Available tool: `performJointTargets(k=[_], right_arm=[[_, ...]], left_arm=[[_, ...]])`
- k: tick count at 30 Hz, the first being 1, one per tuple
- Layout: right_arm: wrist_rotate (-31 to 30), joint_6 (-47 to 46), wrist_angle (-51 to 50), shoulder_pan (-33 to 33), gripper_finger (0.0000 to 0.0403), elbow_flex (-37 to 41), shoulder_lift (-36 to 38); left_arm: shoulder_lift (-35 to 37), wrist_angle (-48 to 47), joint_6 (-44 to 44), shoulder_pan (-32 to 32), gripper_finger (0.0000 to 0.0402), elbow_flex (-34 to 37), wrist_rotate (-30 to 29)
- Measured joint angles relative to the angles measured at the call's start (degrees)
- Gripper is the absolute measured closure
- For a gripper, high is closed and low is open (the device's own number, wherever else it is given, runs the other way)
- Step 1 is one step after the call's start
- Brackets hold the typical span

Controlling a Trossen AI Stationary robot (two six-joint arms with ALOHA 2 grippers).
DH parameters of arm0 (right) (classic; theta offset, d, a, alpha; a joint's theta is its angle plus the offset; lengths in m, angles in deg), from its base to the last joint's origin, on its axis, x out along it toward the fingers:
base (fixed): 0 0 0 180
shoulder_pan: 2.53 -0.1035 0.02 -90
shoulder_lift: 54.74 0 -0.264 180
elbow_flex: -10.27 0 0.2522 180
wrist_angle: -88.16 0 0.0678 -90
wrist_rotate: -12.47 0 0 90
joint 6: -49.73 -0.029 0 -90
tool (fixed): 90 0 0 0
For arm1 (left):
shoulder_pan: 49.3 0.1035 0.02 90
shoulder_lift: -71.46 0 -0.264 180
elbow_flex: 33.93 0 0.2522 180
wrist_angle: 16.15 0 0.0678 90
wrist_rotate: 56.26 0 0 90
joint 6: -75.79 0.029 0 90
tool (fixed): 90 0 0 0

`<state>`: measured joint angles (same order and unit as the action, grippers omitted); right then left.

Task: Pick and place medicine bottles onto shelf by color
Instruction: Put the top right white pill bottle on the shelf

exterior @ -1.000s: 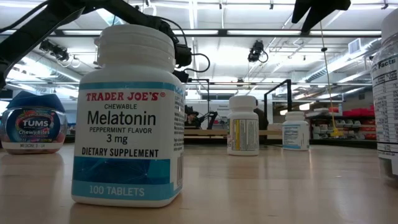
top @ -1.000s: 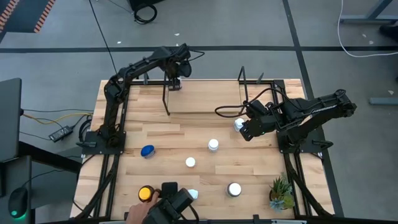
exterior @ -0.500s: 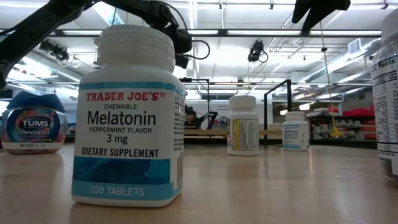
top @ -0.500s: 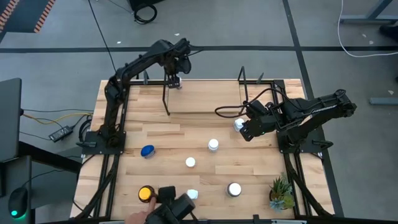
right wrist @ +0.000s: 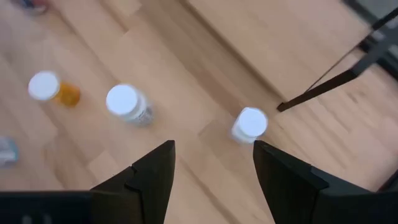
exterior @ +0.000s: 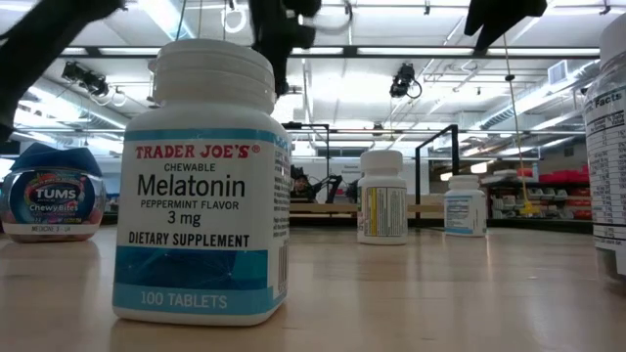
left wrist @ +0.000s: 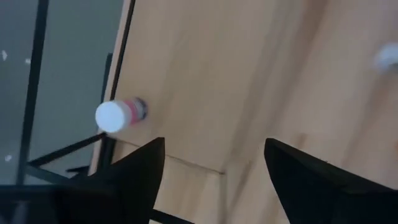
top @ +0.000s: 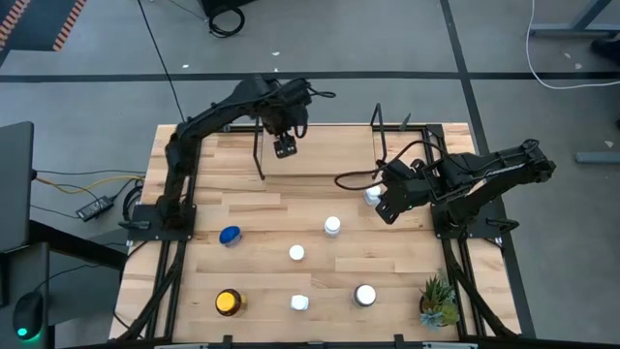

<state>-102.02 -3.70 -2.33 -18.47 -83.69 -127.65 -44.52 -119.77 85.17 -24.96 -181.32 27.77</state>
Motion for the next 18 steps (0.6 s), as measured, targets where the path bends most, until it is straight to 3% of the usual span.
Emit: performJointTargets(k=[11,18], right_arm=[[1.9,4.1,0.6,-0.4,0.0179,0.0,0.0],[1.9,4.1,0.6,-0.4,0.0179,0.0,0.0]], left_arm=[[11.0,0.0,-20.9,-11.7,0.0174,4.1,0.6],[21.2,-0.2,-33.0,-21.7,0.0183,20.0,-0.2]])
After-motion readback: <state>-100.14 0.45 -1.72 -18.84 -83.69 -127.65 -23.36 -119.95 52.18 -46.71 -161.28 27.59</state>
